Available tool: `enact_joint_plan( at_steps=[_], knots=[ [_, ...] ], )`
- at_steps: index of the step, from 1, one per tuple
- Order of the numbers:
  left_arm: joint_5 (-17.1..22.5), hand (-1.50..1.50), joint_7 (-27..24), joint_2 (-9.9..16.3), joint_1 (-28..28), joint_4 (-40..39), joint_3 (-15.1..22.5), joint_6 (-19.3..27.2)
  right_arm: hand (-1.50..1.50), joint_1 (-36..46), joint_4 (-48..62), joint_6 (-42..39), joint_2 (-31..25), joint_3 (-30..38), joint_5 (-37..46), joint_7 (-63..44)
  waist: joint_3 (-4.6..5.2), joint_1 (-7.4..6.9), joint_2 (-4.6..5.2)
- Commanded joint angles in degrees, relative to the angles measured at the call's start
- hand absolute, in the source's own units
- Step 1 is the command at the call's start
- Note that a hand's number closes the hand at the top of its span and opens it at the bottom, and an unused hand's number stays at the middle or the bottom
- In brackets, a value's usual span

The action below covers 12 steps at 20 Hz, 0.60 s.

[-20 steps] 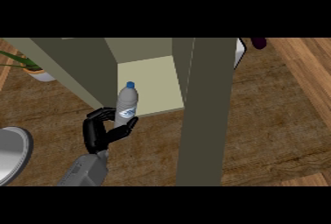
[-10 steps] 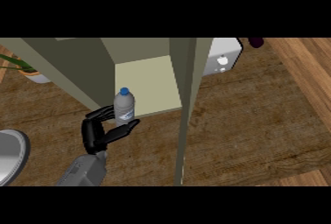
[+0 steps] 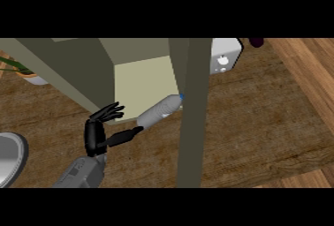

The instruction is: Pick up the bottled water, place it into the cabinet and close the cabinet

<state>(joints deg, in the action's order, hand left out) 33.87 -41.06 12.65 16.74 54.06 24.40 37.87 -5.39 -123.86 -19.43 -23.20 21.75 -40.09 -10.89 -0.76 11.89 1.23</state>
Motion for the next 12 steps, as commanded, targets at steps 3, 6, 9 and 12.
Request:
enact_joint_plan(
  at_steps=[3, 6, 9, 12],
  knots=[
    [-0.4, 1.5, 5.8, -5.39, 18.8, -2.3, 1.5, -2.28, -1.5, -0.25, 0.72, -0.33, -0.44, 0.88, -0.31, -0.11, 0.86, 0.6, 0.37],
    [0.28, 1.5, 5.68, -4.22, 18.99, -1.51, 1.22, -3.21, -1.5, 0.26, 0.38, -0.21, -0.37, 0.68, 0.44, 0.18, 0.93, -0.51, 0.25],
    [0.73, 1.5, 5.62, -5.64, 19.12, -1.43, 1.77, -2.85, -1.5, 0.2, 0.07, 0.4, -0.47, 1.16, 1.07, -0.02, 0.96, -1.59, 0.06],
    [1.91, 1.5, 5.44, -6.33, 19.09, -3.01, 1.27, -4.07, -1.5, -0.81, -1.72, 0.14, -1.01, 1.43, 0.42, -0.95, 1.04, -2.45, -0.18]
  ],
)
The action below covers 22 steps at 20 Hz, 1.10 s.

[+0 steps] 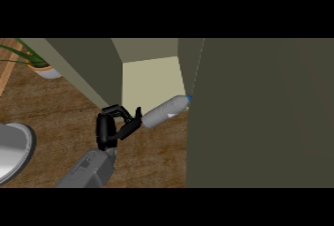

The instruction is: Pick up the bottled water, place it into the cabinet and close the cabinet

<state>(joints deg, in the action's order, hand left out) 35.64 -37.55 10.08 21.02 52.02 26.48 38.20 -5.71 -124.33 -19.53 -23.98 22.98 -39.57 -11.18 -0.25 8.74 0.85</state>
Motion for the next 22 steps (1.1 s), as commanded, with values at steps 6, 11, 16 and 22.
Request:
enact_joint_plan(
  at_steps=[6, 11, 16, 22],
  knots=[
    [1.89, 1.5, 1.61, -5.01, 14.13, 0.85, 0.28, -8.7, -1.5, -3.14, -2.75, -2.19, -0.63, 1.84, -0.35, 0.04, 0.38, -1.6, -0.54],
    [4.26, 1.5, 1.06, -6.63, 11.96, 1.2, 0.52, -14.62, -1.5, -3.59, -4.41, -1.41, -2.03, 3.1, -1.82, -2.17, 0.43, -4.29, -0.78],
    [5.64, 1.5, -0.48, -7.28, 8.68, 0.82, 0.78, -21.85, 1.5, -8.95, -11.01, -2.76, -1.33, 3.57, -3.86, -4.45, 0.33, -6.14, -1.09],
    [5.1, 1.5, -0.71, -6.36, 2.84, 4.8, 2.33, -30.14, 1.5, -13.16, -18.64, -2.86, 1.26, 1.9, -5.62, -7.67, 0.29, -7.87, -1.14]
  ],
)
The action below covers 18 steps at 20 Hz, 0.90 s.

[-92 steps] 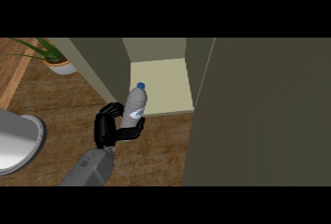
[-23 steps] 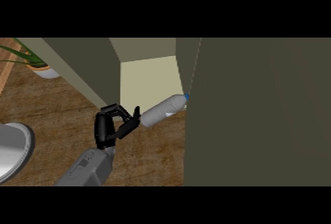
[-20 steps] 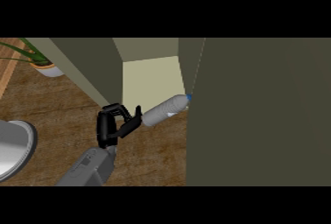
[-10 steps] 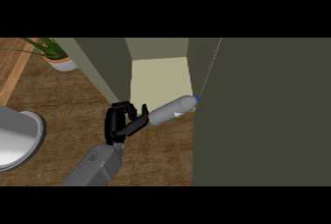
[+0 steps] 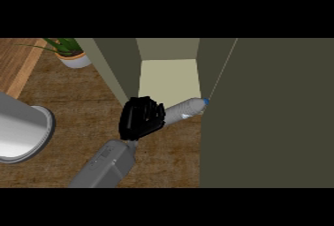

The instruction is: Pick up the bottled water, place it into the cabinet and close the cabinet

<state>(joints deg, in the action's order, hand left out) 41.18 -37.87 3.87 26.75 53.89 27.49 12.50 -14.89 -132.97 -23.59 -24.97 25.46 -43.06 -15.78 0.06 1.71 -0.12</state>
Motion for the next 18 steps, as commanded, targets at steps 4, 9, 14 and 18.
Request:
enact_joint_plan(
  at_steps=[4, 9, 14, 18],
  knots=[
    [-3.11, -1.5, 1.13, 1.44, -7.73, 7.79, 3.33, -4.28, 1.5, -4.59, -11.34, 0.58, 2.72, -1.31, -2.88, -4.25, -0.04, -1.19, -0.2],
    [-2.09, -1.5, 3.74, 9.43, -14.65, 17.35, 2.89, -9.93, 1.5, -2.36, -12.33, 4.43, 4.64, -5.43, 1.8, -4.82, -0.01, -2.14, -0.19],
    [0.69, -1.5, 8.41, 15.14, -18.97, 26.9, 1.75, -10.75, 1.5, -3.42, -13.87, -0.56, 1.36, -6.48, 2.72, -3.6, -0.04, -2.06, -0.58],
    [1.01, -1.5, 4.64, 20.49, -25.72, 29.73, -0.64, -14.19, 1.5, -5.16, -17.75, 2.65, 2.98, -14.17, 2.37, -6.76, 0.03, -1.9, -0.5]
  ],
)
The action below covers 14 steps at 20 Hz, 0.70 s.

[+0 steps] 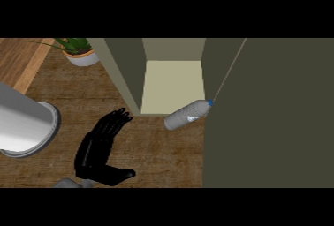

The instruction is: Pick up the bottled water, place it into the cabinet and close the cabinet

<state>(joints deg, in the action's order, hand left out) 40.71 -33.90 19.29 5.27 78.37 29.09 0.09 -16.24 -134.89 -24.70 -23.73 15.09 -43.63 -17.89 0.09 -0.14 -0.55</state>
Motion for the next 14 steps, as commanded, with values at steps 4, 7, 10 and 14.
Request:
enact_joint_plan(
  at_steps=[4, 7, 10, 14],
  knots=[
    [0.52, -1.5, -3.52, 9.61, -12.07, 7.18, -3.84, -3.7, 1.5, -0.93, -14.59, 4.74, 1.15, -9.61, 4.81, -5.08, 0.04, -0.5, 0.03],
    [-0.41, -1.5, -3.66, 11.28, -14.08, 9.7, -5.33, -0.92, 1.5, 0.39, -17.06, 8.16, 2.1, -16.56, 7.52, -6.47, 0.14, -0.49, -0.32],
    [-1.43, -1.5, -5.56, 16.08, -16.72, 10.68, -8.25, -2.48, 1.5, 4.04, -14.69, 10.95, 1.75, -21.15, 9.35, -7.8, 0.18, -1.01, -0.24],
    [-0.54, -1.5, -6.04, 17.92, -18.34, 12.92, -10.13, -3.71, 1.5, 10.39, -13.04, 14.95, 2.97, -29.3, 12.88, -8.81, 0.25, -1.11, -0.32]
  ],
)
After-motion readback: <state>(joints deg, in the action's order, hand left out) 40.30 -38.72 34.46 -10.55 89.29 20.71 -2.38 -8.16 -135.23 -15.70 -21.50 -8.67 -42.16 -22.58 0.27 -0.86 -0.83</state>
